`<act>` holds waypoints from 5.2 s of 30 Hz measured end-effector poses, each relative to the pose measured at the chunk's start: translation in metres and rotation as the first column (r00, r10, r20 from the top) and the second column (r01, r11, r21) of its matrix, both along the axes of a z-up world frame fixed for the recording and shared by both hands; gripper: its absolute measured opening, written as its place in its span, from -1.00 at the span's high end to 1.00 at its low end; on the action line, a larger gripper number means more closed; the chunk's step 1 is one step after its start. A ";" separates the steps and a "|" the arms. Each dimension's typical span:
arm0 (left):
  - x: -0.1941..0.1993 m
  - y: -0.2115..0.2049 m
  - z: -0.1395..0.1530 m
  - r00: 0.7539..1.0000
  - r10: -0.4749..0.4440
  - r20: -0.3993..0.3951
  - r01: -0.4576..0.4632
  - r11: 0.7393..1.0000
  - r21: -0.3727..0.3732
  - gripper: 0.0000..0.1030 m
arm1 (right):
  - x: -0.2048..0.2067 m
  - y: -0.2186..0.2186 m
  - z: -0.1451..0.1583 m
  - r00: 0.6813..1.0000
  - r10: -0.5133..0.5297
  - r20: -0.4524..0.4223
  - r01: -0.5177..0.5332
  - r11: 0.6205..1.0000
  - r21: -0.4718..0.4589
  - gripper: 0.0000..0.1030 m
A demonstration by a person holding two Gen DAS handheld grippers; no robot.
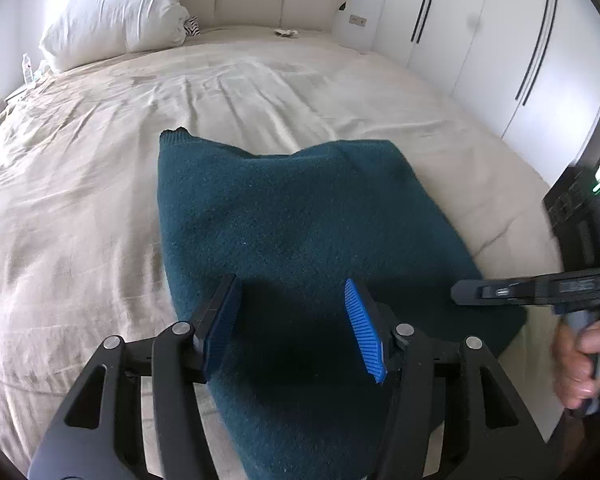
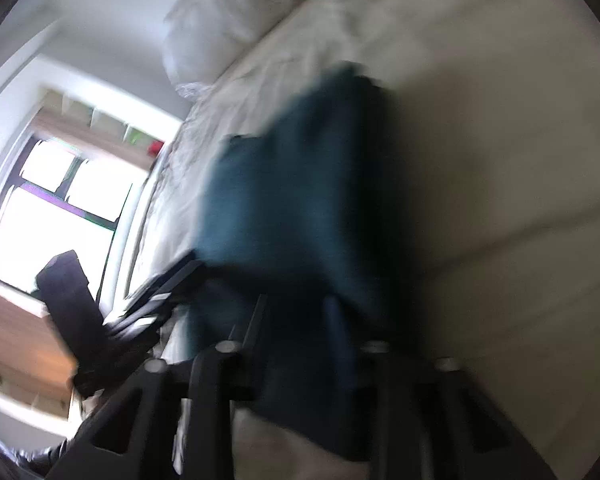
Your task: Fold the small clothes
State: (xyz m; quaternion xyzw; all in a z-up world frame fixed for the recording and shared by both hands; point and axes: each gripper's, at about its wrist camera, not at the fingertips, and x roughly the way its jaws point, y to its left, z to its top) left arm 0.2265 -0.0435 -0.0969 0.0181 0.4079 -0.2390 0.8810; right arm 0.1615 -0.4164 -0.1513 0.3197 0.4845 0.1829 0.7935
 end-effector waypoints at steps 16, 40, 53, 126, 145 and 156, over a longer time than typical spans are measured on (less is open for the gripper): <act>-0.028 0.013 -0.004 0.999 0.038 -0.021 -0.037 0.999 0.025 -0.13 | -0.007 0.029 0.037 0.992 0.055 0.114 -0.056 0.998 0.005 0.16; -0.010 0.046 0.005 0.989 0.118 -0.085 -0.113 0.992 0.058 -0.26 | 0.015 -0.024 0.023 0.997 -0.051 0.050 0.053 0.998 -0.042 -0.33; 0.085 0.061 -0.035 0.899 0.042 -0.437 -0.158 0.960 -0.232 -0.27 | 0.058 -0.010 -0.009 0.999 0.022 -0.042 -0.024 0.999 -0.038 -0.14; -0.275 0.211 0.171 0.786 0.436 0.438 -0.499 0.866 0.034 -1.00 | -0.220 0.158 0.222 0.692 -0.149 0.707 0.442 0.861 -0.251 -1.00; -0.221 0.216 0.045 0.888 0.460 -0.001 -0.453 0.875 0.168 -1.00 | -0.189 0.215 0.126 0.955 -0.022 0.294 0.183 0.826 -0.534 -1.00; -0.213 0.217 0.034 0.890 0.456 -0.032 -0.443 0.878 0.184 -1.00 | -0.191 0.213 0.113 0.971 -0.026 0.236 0.151 0.835 -0.530 -1.00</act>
